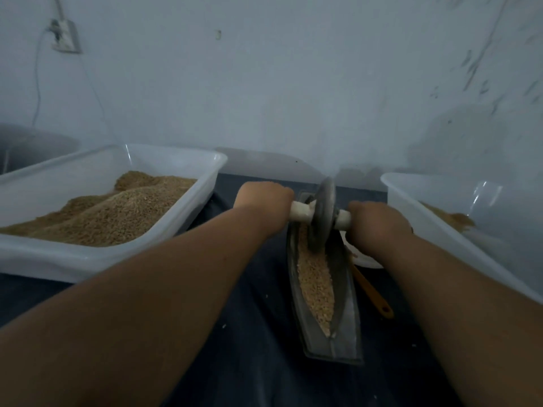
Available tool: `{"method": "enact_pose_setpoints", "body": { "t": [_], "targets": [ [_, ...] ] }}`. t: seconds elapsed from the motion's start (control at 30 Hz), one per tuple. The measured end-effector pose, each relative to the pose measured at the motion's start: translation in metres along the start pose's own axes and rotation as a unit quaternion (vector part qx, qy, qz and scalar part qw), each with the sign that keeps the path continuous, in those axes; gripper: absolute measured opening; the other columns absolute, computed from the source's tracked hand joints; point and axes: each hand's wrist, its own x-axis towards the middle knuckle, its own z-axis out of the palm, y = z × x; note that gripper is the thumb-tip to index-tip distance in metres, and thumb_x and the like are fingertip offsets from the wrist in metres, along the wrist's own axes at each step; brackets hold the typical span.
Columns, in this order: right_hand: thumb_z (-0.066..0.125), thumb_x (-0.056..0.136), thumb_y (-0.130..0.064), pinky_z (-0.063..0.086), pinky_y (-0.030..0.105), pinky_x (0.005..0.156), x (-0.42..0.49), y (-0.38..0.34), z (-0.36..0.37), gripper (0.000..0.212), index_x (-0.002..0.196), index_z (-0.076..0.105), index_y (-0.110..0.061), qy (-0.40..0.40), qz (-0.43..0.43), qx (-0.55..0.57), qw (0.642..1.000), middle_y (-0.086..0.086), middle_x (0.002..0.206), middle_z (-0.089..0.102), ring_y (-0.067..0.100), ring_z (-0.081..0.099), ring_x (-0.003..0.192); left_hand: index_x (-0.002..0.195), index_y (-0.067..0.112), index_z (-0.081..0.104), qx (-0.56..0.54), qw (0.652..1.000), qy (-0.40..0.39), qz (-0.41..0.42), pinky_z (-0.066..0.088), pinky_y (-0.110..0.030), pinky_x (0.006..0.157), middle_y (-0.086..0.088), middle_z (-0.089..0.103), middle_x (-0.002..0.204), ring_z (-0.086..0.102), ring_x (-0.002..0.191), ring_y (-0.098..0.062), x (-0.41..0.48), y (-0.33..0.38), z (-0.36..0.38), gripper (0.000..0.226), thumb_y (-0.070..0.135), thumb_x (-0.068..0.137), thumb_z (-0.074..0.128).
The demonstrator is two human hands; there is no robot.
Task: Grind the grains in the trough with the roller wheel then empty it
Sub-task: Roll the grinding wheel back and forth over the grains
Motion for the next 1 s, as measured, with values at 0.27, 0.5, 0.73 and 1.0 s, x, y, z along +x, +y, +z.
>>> {"method": "enact_pose_setpoints", "body": {
  "t": [0.27,0.5,0.73,1.0],
  "targets": [
    [0.049,0.097,-0.016,0.04,0.029,0.08,-0.044,-0.001,-0.009,0.015,0.085,0.053,-0.008,-0.128,-0.035,-0.041,0.99,-0.001,0.108,0.056,0.008,0.04,0.089,0.078,0.035,0.036,-0.057,0.994,-0.087,0.028,0.037,-0.032,0.058,0.012,0.044,0.072,0.042,0.063,-0.01,-0.074,-0.005,-0.009,0.027,0.031,0.08,0.063],
    [0.057,0.09,-0.025,0.032,0.015,0.054,-0.05,-0.001,-0.02,0.002,0.092,0.056,-0.025,-0.077,-0.088,-0.092,0.989,-0.009,0.088,0.056,0.008,0.049,0.073,0.079,0.032,0.042,-0.059,0.993,-0.105,0.016,0.04,-0.033,0.059,0.011,0.046,0.076,0.048,0.07,-0.012,-0.069,-0.005,-0.007,0.019,0.031,0.082,0.061],
    [0.068,0.079,-0.022,0.052,0.036,0.076,0.004,-0.004,-0.011,0.021,0.091,0.051,-0.027,-0.039,-0.017,-0.03,0.999,0.001,0.094,0.059,0.02,0.057,0.085,0.092,0.029,0.047,-0.024,1.0,-0.005,-0.004,0.038,-0.035,0.061,0.004,0.059,0.092,0.053,0.078,-0.02,-0.001,-0.011,0.014,0.015,0.028,0.084,0.06],
    [0.062,0.084,-0.02,0.039,0.032,0.064,0.01,-0.01,-0.01,0.017,0.098,0.053,-0.024,0.045,-0.066,-0.107,0.991,-0.006,0.073,0.037,0.017,0.044,0.073,0.094,0.027,0.049,-0.075,0.995,-0.039,-0.049,0.043,-0.035,0.064,0.003,0.059,0.094,0.05,0.076,-0.019,-0.007,-0.017,0.031,0.018,0.03,0.082,0.062]
  ]
}}
